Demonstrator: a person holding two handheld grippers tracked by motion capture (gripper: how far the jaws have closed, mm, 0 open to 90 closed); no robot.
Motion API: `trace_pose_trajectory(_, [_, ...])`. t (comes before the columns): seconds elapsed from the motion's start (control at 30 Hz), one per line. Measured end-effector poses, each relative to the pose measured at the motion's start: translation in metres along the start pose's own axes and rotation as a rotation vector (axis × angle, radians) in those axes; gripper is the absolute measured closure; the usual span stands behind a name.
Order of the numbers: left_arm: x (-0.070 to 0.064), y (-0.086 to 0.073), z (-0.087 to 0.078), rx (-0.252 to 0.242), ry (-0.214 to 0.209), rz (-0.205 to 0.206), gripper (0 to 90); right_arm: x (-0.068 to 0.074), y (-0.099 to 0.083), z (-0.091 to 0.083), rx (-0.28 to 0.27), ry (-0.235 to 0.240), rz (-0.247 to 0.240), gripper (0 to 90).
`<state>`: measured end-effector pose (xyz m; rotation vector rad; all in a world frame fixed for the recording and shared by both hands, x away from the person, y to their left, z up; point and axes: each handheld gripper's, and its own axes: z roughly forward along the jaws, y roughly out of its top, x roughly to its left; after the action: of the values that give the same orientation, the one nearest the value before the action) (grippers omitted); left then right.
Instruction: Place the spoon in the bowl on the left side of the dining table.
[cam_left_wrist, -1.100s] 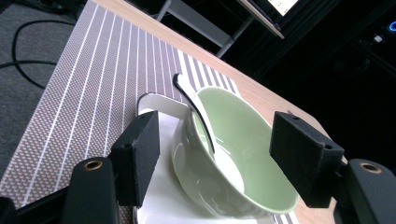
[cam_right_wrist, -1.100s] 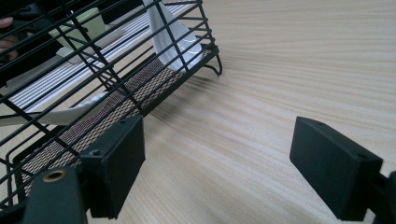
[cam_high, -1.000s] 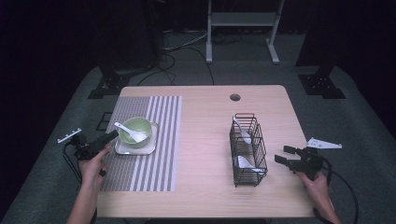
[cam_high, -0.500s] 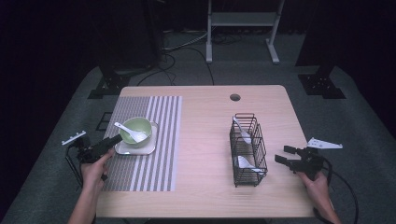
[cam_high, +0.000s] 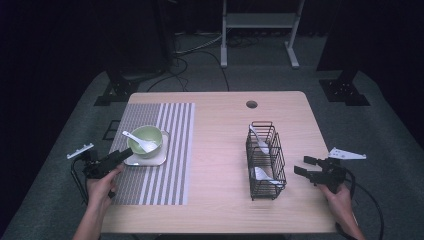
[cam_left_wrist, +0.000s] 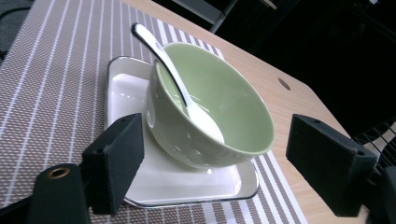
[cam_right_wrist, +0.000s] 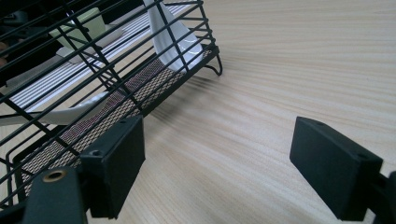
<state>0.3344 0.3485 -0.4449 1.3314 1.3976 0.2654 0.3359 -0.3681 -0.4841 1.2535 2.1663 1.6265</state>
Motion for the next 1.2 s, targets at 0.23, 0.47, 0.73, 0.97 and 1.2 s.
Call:
trace_pose_trajectory(0.23, [-0.008, -0.006, 0.004, 0.023, -0.020, 0.013, 16.4, 0.000, 0.000, 0.000, 0.000, -0.002, 0.002, 16.9])
trace_pose_trajectory(0.47, [-0.015, -0.011, 0.007, 0.046, -0.029, 0.034, 16.4, 0.000, 0.000, 0.000, -0.003, 0.000, 0.001, 16.9])
trace_pose_trajectory(0.73, [-0.027, -0.016, 0.007, 0.076, -0.044, 0.093, 16.4, 0.000, 0.000, 0.000, -0.004, 0.000, 0.000, 16.9])
trace_pose_trajectory(0.97, [-0.038, -0.020, 0.006, 0.095, -0.067, 0.133, 16.4, 0.000, 0.000, -0.001, -0.005, 0.002, 0.002, 16.9])
trace_pose_trajectory(1.2, [-0.050, -0.023, 0.011, 0.111, -0.100, 0.144, 16.3, 0.000, 0.000, -0.001, -0.005, 0.002, 0.005, 16.9])
